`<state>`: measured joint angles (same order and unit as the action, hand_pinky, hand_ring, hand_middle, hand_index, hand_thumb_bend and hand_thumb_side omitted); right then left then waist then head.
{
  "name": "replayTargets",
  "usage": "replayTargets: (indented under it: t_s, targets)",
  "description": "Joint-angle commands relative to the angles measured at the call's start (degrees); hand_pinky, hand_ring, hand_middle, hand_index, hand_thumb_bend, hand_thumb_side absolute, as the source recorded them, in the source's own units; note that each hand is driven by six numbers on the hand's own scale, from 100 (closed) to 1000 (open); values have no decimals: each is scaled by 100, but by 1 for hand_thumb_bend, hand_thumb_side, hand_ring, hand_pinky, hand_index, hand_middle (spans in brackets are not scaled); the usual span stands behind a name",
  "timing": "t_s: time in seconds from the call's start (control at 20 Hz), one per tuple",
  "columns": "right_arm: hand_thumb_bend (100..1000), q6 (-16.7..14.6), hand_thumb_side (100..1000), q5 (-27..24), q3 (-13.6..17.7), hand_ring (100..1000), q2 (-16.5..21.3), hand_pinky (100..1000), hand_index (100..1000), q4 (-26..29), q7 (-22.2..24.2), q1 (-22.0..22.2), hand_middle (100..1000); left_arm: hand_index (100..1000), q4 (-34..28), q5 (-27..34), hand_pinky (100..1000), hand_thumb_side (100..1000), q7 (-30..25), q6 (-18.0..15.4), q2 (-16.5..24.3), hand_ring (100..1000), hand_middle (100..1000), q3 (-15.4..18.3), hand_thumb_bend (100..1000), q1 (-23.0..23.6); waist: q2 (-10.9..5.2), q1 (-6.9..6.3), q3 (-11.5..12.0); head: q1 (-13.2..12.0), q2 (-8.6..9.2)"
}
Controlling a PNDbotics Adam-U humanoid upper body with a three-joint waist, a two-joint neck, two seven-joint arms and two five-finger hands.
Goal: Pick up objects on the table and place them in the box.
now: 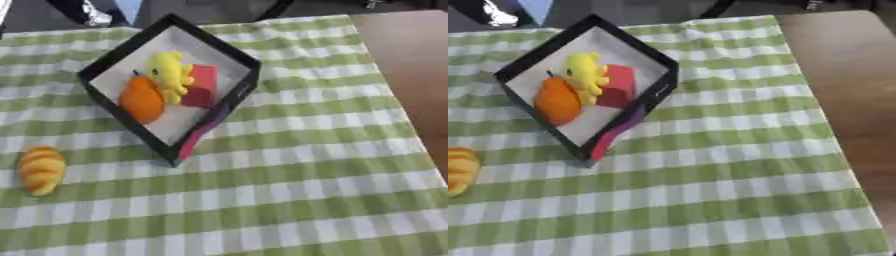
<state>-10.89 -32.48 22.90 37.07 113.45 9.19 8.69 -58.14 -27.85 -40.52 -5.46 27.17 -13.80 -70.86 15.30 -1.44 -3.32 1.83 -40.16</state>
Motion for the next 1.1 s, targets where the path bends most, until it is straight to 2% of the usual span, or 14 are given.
replayTargets:
  t_s: [0.05,0.5,0.75,1.0,1.1]
  targets:
    - [100,24,521,-65,36,720,234,792,845,114,-5,-50,703,666,144,-117,545,100,-37,-62,-169,595,619,-49,100,-209,-173,-69,-62,-43,72]
    - [100,40,522,-193,-10,719,286,792,844,114,42,-232,703,660,966,-703,542,100,110,-197,-683,593,615,64,100,-218,-110,-105,-317,-164,150]
    - [100,61,523,-237,-25,718,293,791,844,114,74,-308,703,660,1411,-1149,591,100,190,-407,-783,612,616,92,100,-120,-72,-121,-366,-164,180]
    - [100,122,525,-233,-51,718,283,791,844,114,107,-375,703,682,1638,-1396,654,100,220,-623,-834,652,637,152,233,-34,-34,-137,-390,-156,173]
    - [100,139,525,-231,-60,718,284,791,843,114,120,-393,703,729,1672,-1438,716,100,254,-673,-835,704,685,172,322,-17,-27,-146,-390,-150,167]
